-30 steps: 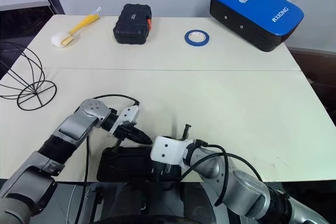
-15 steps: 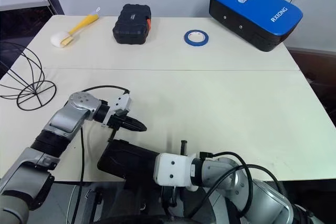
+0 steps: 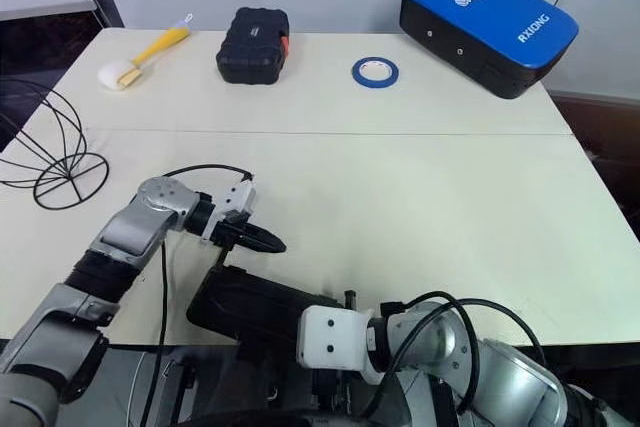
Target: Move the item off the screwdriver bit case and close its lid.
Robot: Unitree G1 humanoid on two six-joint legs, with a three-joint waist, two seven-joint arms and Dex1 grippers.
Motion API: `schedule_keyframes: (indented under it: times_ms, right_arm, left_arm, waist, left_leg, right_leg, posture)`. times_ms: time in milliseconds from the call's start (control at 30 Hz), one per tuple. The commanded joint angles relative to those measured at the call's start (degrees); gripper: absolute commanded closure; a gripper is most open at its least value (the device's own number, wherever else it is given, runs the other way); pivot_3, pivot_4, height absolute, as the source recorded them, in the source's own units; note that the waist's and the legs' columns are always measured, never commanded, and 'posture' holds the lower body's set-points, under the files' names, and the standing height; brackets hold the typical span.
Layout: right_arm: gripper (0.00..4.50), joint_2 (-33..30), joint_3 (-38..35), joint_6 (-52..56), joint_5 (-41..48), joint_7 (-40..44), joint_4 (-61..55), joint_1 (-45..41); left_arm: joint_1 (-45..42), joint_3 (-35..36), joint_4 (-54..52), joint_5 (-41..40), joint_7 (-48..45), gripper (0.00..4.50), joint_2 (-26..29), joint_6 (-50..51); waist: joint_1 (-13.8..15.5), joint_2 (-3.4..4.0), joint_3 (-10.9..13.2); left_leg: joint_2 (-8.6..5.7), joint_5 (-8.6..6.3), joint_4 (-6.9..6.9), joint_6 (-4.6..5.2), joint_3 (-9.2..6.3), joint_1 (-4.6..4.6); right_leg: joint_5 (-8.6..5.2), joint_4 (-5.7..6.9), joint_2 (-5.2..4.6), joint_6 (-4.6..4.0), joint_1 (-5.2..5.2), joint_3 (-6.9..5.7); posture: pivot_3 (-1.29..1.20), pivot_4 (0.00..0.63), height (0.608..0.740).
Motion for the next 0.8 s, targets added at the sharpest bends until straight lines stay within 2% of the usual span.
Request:
schedule_keyframes:
  times_ms: [33, 267, 367, 500, 633, 800]
  right_arm:
    - [4.44, 0.94, 3.38, 1.38, 0.79, -0.1, -4.39, -1.28]
    - [4.44, -0.84, 8.74, -1.67, -14.55, -6.46, 2.49, -5.39]
    - [4.44, 0.27, 6.23, -1.56, -14.18, -6.86, 2.5, -4.55]
    - [4.44, -1.23, 1.36, -3.41, -12.21, -4.98, 0.11, -3.4]
    - [4.44, -0.6, -8.51, -6.42, 3.74, -0.34, -4.39, 3.29]
    - [4.44, -3.12, -6.77, -8.71, 6.76, 0.24, -4.39, 3.63]
  left_arm:
    - [-0.62, 0.27, -0.67, -0.3, -0.44, 4.5, -0.43, -0.24]
    - [0.75, 0.52, -3.15, -0.84, -0.25, 4.5, -0.22, 1.02]
    - [1.0, 0.71, -3.7, -0.97, -0.21, 4.5, -0.06, 1.42]
    - [0.93, 0.84, -3.64, -1.09, -0.18, 4.5, -0.04, 1.78]
    - [1.09, 0.67, -2.49, -0.98, -0.18, 4.5, -0.48, 1.09]
    - [0.6, -0.14, -0.98, -0.26, -0.65, 4.5, -1.1, -0.48]
  waist:
    - [-0.04, 0.0, 0.0]
    - [-0.1, 0.01, -0.01]
    - [0.0, 0.0, -0.01]
    - [0.03, 0.0, -0.01]
    - [0.18, -0.01, 0.0]
    - [-0.12, -0.01, 0.0]
  left_leg:
    - [0.0, 0.0, 0.0, 0.0, 0.0, 0.0]
    - [0.0, 0.0, 0.0, 0.0, -0.01, 0.02]
    - [0.0, 0.0, 0.0, 0.0, 0.0, 0.02]
    - [0.0, 0.0, 0.01, 0.0, 0.0, 0.02]
    - [0.0, 0.0, 0.01, 0.0, 0.0, 0.0]
    - [0.0, 0.0, 0.0, 0.0, 0.0, 0.02]
  right_leg:
    - [0.0, 0.0, 0.0, 0.0, 0.0, 0.0]
    - [0.0, 0.01, 0.0, -0.02, 0.0, 0.0]
    - [0.0, 0.01, 0.0, -0.02, 0.0, 0.0]
    - [0.01, 0.01, 0.0, -0.02, 0.01, 0.0]
    - [0.01, 0.0, -0.01, 0.0, 0.02, -0.01]
    - [0.01, 0.01, 0.0, 0.01, 0.02, 0.0]
  posture:
    - [0.0, 0.15, 0.737]
    - [0.0, 0.15, 0.737]
    - [0.0, 0.15, 0.737]
    - [0.0, 0.15, 0.737]
    - [0.0, 0.15, 0.737]
    - [0.0, 0.15, 0.737]
